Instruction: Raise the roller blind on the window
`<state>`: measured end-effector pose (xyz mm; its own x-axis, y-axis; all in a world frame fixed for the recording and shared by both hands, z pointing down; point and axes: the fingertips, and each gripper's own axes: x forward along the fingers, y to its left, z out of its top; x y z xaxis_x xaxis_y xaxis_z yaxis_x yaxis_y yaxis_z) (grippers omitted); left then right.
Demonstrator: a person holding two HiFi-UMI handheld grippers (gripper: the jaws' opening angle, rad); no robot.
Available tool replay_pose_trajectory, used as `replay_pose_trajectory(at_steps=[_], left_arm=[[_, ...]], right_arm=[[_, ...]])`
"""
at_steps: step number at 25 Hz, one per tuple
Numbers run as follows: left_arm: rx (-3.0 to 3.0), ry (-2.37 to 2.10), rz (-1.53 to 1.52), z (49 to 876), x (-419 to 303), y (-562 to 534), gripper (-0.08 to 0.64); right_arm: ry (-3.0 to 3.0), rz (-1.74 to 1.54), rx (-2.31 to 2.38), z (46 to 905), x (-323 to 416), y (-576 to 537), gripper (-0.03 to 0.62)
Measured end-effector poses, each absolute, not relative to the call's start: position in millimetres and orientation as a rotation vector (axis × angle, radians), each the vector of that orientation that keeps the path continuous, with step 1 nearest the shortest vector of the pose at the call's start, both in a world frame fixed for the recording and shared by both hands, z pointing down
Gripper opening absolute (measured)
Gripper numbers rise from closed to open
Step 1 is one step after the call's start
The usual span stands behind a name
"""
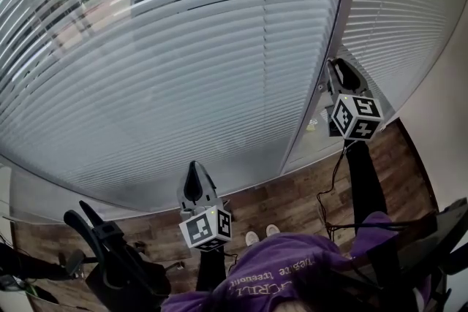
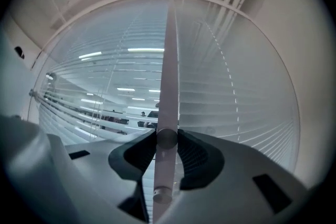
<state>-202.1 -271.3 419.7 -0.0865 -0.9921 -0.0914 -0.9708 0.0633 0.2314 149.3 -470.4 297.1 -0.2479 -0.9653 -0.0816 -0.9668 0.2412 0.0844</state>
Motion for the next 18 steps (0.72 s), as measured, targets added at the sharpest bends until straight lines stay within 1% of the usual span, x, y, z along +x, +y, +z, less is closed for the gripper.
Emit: replay_pose_trajectory(at_steps=[5, 13, 15, 16, 18], left_arm=[[2.068, -2.221, -0.358, 418.5, -200.6, -271.9, 0.0], [2.076, -2.225, -0.36, 416.4, -199.6, -273.7, 0.0], [2.078, -2.223, -0.36, 416.3, -198.5, -273.9, 0.0], [2.078, -2.222, -0.361, 416.3, -198.0, -274.0, 0.0], [2.077, -2.223, -0.363, 415.8, -197.6, -273.9, 0.0]], right_arm=[[2.56, 0.506, -2.059, 295.9, 143.7, -469.2, 0.124], [2.542, 1.433, -2.309, 301.4, 135.4, -469.8, 0.124], [2.525, 1.5, -2.313, 303.1, 135.4, -470.9, 0.123], [2.524, 1.461, -2.31, 302.5, 135.3, -471.0, 0.124], [2.539, 1.272, -2.279, 300.6, 135.0, -470.9, 0.124]])
